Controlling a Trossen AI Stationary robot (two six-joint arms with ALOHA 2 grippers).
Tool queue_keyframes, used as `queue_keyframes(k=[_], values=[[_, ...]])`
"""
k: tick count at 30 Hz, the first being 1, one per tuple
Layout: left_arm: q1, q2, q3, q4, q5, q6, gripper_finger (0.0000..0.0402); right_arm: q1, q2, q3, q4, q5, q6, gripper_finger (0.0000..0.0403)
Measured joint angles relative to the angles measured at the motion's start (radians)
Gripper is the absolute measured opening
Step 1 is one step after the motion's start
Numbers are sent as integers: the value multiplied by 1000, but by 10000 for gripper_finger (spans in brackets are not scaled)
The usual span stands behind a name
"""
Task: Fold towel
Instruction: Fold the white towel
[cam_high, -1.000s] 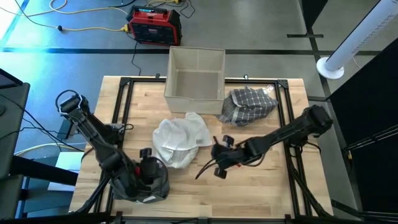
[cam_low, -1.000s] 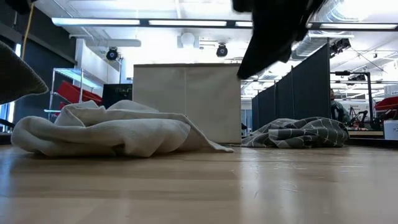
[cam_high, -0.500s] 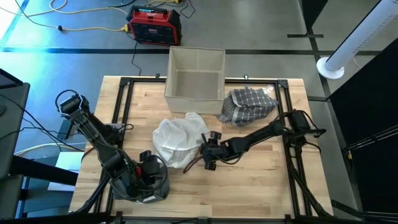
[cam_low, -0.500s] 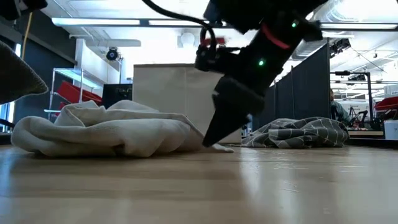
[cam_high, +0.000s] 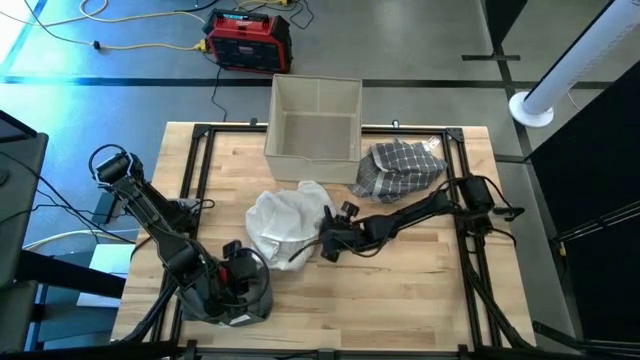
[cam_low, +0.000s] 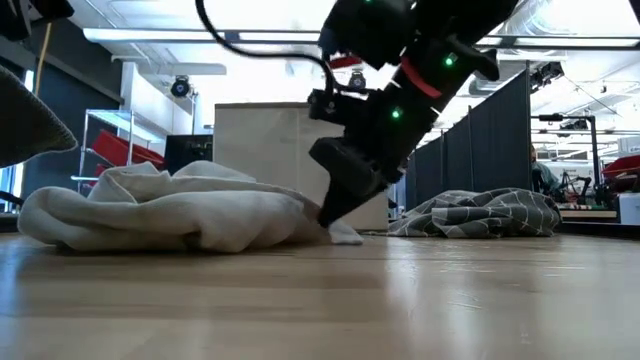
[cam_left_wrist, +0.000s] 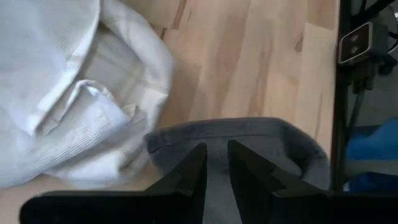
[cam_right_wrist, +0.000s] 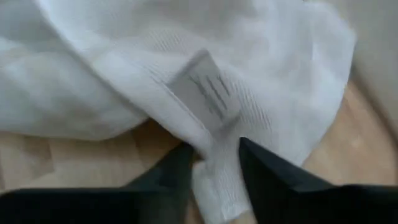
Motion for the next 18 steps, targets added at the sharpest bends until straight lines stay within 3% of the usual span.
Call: queue_keyframes(k=[8, 18], values=[[0, 1, 0, -101, 0, 1, 51, 155, -236, 280, -419, 87, 85, 0], [20, 1, 0, -144, 59, 165, 51, 284, -238, 764, -661, 419, 27, 0]])
